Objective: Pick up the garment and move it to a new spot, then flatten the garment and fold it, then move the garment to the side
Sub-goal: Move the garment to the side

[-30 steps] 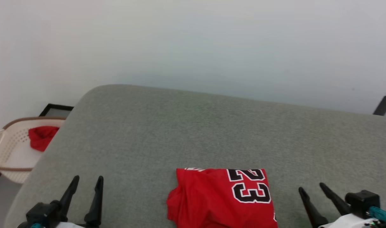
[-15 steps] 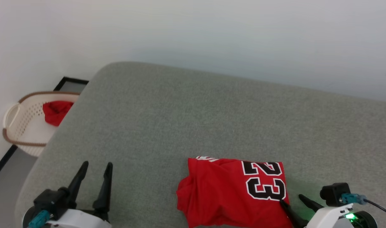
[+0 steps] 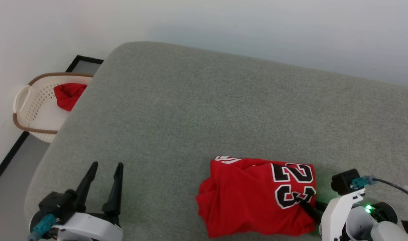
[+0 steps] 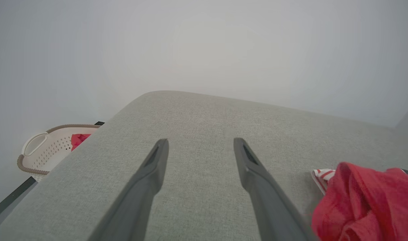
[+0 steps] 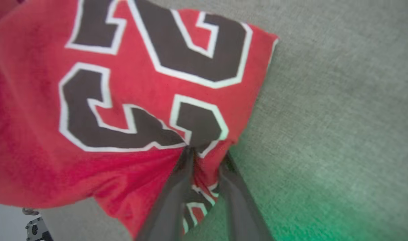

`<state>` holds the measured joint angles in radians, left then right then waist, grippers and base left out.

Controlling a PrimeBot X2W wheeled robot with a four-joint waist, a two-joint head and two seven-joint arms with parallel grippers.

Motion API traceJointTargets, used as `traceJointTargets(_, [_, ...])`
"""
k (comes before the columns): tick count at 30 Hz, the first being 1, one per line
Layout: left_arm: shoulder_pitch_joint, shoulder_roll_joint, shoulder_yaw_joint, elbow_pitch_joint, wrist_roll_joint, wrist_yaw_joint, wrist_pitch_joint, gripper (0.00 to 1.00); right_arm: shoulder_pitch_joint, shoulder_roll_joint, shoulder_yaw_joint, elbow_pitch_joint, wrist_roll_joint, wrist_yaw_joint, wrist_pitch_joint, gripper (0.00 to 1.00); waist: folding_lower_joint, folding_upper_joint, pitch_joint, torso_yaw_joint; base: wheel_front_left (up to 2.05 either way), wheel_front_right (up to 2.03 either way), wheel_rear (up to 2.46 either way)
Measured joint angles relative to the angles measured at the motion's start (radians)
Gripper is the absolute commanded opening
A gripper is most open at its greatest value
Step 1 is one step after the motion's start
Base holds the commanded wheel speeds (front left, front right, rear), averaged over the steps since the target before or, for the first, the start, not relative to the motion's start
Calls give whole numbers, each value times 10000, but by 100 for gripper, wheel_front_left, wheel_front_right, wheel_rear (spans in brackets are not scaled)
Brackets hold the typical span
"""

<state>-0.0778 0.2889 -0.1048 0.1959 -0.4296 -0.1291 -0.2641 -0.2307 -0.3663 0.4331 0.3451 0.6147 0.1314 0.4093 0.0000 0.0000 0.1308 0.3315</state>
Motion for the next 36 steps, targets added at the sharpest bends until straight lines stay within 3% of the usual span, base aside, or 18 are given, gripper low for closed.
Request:
traceJointTargets(7, [6, -75, 134, 36, 42, 0, 0, 100, -377, -92, -111, 36, -88, 48, 255, 0, 0, 0, -31, -157, 0, 0, 0])
traceJointTargets(14, [-5, -174, 71, 19, 105, 0, 0, 100, -989, -991, -652, 130, -180, 2, 502, 0, -1, 0, -80, -557, 0, 0, 0])
traceJointTargets(25, [-362, -353, -73, -136, 176, 0, 0, 100, -2024, -3269, -1018, 159, -359, 2, 491, 0, 0, 0, 201, -1397, 0, 0, 0])
traceJointTargets(36, [-872, -376, -132, -401, 226, 0, 0, 100, -3020, -5576, -1037, 1122, -732, 0, -313, 0, 0, 0, 902, -2117, 0, 0, 0])
